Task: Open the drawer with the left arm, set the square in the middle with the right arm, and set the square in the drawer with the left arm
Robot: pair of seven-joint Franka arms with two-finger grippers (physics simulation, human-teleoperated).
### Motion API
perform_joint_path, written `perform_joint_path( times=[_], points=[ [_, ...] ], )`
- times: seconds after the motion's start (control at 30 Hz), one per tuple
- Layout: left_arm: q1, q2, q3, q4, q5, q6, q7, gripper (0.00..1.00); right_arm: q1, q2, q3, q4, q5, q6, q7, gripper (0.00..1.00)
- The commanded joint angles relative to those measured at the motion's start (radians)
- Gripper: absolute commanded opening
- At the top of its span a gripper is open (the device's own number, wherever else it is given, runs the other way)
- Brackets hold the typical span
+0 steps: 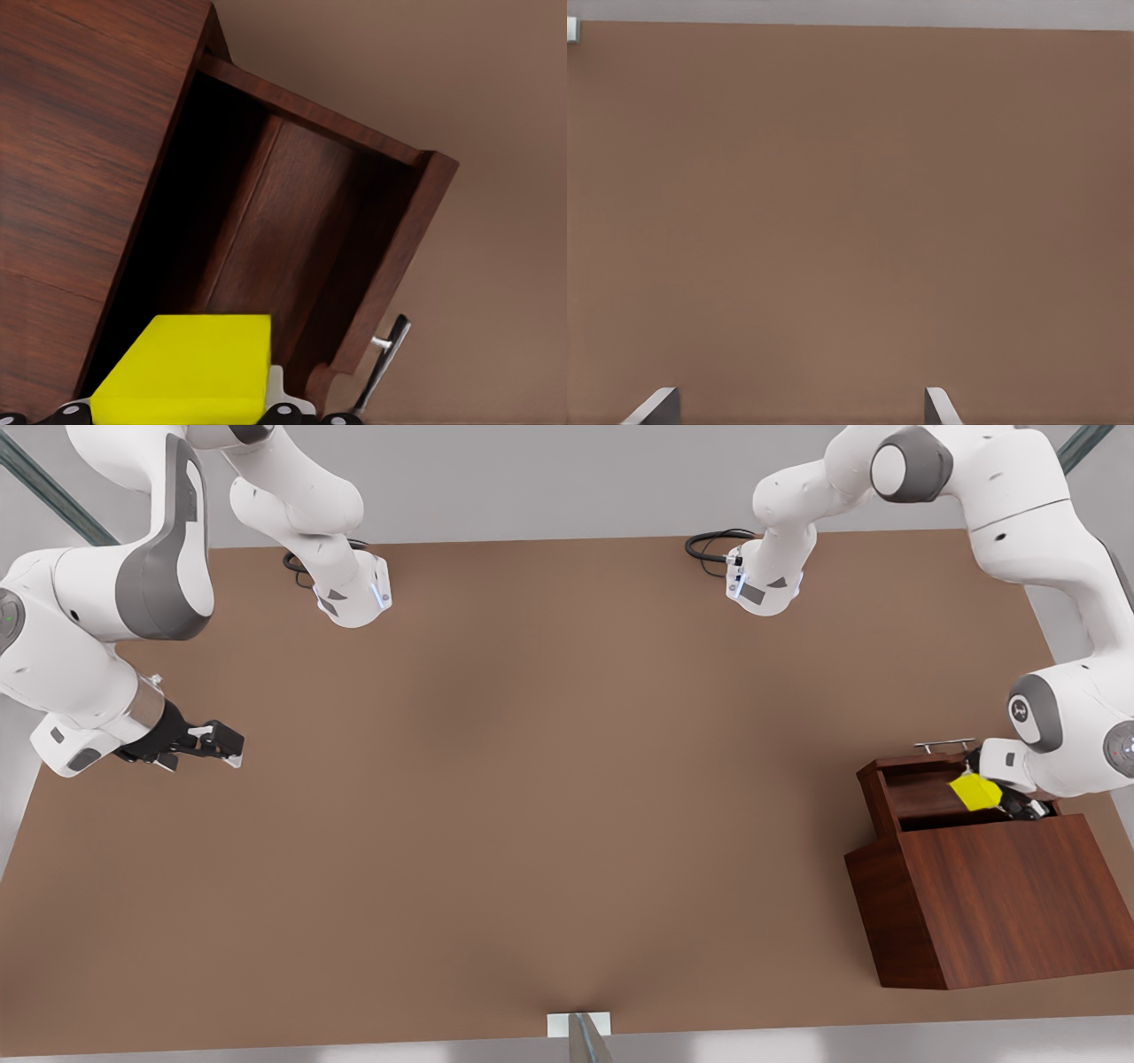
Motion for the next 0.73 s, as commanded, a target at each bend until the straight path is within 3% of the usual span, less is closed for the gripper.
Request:
perform_joint_path(
  times=[0.0, 0.03, 0.1, 0.23, 0.27, 0.33, 0.37, 0.4, 0.47, 0.7],
  points=[
    [0.005, 0.003, -0.001, 0.000, 0.007, 0.001, 0.000, 0.74, -0.001, 0.000, 0.000, 0.000, 0.000, 0.000, 0.000, 1.00],
    [0.009, 0.008, -0.001, 0.000, 0.007, 0.001, -0.002, 0.75, 0.001, 0.000, 0.000, 0.000, 0.000, 0.000, 0.000, 1.00],
    [0.009, 0.008, -0.001, 0.000, 0.005, 0.001, -0.012, 1.00, 0.001, 0.000, 0.000, 0.000, 0.000, 0.000, 0.000, 1.00],
    [0.009, 0.002, -0.001, 0.000, 0.004, -0.016, -0.020, 1.00, 0.001, 0.000, 0.000, 0.000, 0.000, -0.002, 0.000, 1.00],
    [0.009, -0.052, -0.003, 0.000, 0.004, -0.054, -0.202, 1.00, 0.001, 0.000, 0.000, 0.000, 0.000, -0.002, 0.000, 1.00],
    [-0.080, -0.179, -0.026, 0.006, -0.079, -0.237, -0.967, 1.00, 0.001, 0.000, 0.000, 0.000, 0.000, -0.002, 0.000, 1.00],
    [-0.143, -0.244, -0.021, 0.011, -0.145, -0.238, -1.316, 1.00, 0.001, 0.000, 0.000, 0.000, 0.000, 0.000, 0.000, 1.00],
    [-0.189, -0.254, -0.014, 0.044, -0.148, -0.247, -1.410, 1.00, 0.001, 0.000, 0.000, 0.000, 0.000, 0.000, 0.000, 1.00],
    [-0.203, -0.233, -0.011, 0.152, -0.147, -0.392, -1.419, 1.00, 0.001, 0.000, 0.000, 0.000, 0.000, 0.000, 0.000, 1.00],
    [-0.203, -0.245, -0.060, 0.170, -0.190, -0.402, -1.408, 1.00, 0.002, 0.000, 0.000, 0.000, 0.000, 0.000, 0.000, 1.00]
  ],
)
